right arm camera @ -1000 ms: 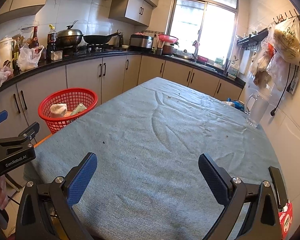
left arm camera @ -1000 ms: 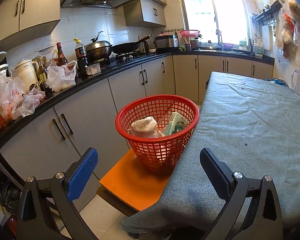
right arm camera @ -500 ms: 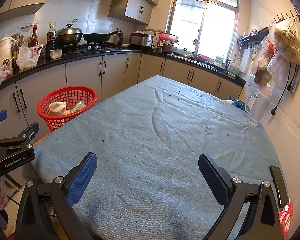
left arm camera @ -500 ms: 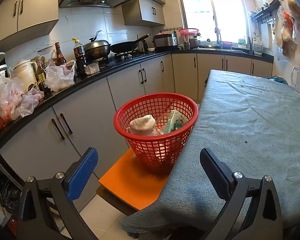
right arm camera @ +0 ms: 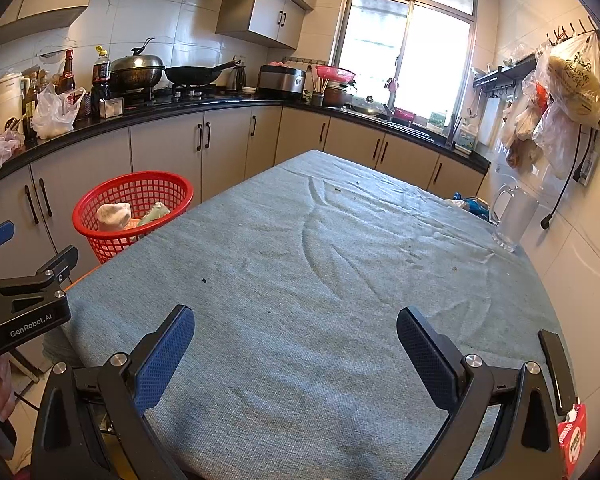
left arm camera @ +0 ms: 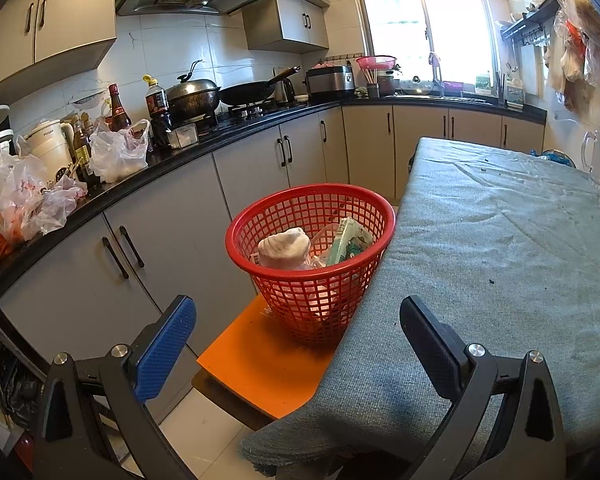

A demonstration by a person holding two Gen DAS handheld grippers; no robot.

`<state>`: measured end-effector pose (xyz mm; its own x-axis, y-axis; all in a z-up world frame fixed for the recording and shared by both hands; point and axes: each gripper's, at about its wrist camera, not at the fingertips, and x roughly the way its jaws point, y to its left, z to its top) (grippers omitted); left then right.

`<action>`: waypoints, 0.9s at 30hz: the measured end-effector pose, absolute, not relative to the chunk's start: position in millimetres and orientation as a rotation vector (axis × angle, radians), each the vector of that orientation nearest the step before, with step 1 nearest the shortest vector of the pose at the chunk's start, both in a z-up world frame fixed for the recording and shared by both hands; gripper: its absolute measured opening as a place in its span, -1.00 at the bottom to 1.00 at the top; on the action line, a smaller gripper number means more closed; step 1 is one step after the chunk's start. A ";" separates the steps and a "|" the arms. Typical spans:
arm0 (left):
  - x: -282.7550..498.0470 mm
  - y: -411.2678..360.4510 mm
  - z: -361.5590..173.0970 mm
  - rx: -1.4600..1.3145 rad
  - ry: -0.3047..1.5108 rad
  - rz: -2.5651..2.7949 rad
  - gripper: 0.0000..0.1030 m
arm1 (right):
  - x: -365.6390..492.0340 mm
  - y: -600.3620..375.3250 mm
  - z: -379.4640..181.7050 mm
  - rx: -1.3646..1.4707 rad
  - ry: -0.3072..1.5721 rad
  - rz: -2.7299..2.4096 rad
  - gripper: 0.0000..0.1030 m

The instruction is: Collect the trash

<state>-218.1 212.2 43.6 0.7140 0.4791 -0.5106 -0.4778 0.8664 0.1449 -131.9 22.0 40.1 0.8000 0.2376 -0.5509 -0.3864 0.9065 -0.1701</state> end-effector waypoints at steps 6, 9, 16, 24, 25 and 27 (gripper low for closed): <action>-218.1 212.2 43.8 0.003 0.566 0.527 0.97 | -132.2 21.9 40.2 -0.285 0.548 0.339 0.99; -218.4 212.0 43.9 0.004 0.566 0.527 0.97 | -132.2 21.8 40.2 -0.283 0.548 0.339 0.99; -219.2 210.6 45.3 0.006 0.565 0.524 0.97 | -132.0 21.6 40.3 -0.284 0.549 0.340 0.99; -218.4 204.6 48.9 0.014 0.564 0.515 0.97 | -134.6 21.4 40.4 -0.282 0.548 0.337 0.99; -218.2 203.5 49.4 0.017 0.563 0.514 0.97 | -134.7 21.0 40.3 -0.282 0.548 0.338 0.99; -217.3 201.3 49.6 0.022 0.561 0.510 0.97 | -134.4 21.4 40.4 -0.282 0.548 0.336 0.99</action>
